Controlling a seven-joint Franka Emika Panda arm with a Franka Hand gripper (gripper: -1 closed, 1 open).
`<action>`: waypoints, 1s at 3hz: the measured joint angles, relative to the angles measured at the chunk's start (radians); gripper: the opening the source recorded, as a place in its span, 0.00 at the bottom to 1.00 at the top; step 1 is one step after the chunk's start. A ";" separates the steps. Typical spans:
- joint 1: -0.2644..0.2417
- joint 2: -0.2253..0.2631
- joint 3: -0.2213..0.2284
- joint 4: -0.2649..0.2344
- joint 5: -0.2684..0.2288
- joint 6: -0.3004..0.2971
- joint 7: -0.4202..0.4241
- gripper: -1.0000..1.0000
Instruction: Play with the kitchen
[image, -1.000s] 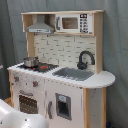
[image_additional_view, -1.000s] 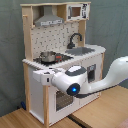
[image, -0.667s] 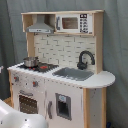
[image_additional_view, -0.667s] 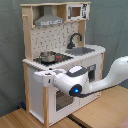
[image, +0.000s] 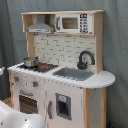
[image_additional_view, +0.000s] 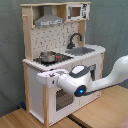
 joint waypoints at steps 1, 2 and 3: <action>0.038 0.015 -0.029 -0.069 -0.043 0.042 0.038 1.00; 0.079 0.029 -0.063 -0.144 -0.097 0.085 0.084 1.00; 0.121 0.041 -0.101 -0.219 -0.155 0.129 0.136 1.00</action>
